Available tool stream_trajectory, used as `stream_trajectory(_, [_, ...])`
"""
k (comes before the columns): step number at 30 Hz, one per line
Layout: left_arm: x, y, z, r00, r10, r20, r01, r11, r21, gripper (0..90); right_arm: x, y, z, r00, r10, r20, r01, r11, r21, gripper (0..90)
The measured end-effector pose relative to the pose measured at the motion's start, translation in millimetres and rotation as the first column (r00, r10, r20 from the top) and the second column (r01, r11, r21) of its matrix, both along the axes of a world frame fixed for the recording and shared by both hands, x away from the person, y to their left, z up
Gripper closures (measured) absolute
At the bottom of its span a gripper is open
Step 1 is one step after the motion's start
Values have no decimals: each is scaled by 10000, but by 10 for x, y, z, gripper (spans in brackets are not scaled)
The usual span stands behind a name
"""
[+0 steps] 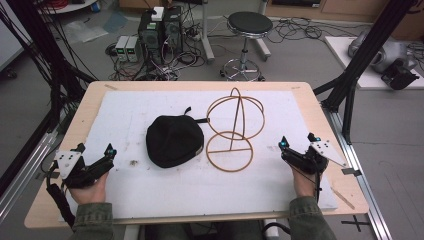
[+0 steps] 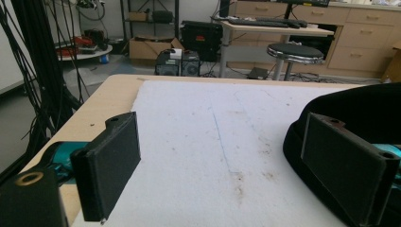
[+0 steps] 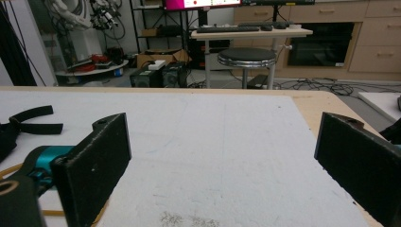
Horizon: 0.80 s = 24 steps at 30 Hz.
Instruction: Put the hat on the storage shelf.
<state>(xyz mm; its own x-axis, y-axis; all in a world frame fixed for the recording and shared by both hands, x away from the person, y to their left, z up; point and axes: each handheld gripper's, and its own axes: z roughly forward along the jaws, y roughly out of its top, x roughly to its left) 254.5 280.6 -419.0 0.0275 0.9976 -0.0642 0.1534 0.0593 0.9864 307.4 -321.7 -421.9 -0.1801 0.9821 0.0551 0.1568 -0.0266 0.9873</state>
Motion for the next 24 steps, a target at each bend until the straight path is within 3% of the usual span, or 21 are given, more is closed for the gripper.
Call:
stream_trajectory(16, [15, -40, -2, 9999, -105, -1, 105, 9998, 167, 128, -5, -9, -11, 10000, -35, 72, 35, 10000, -19, 35])
stream_trajectory(24, [15, -29, 7, 9997, -160, -162, 159, 9999, -53, 121, -5, -1, -12, 10000, 1, 16, -1, 10000, 16, 35])
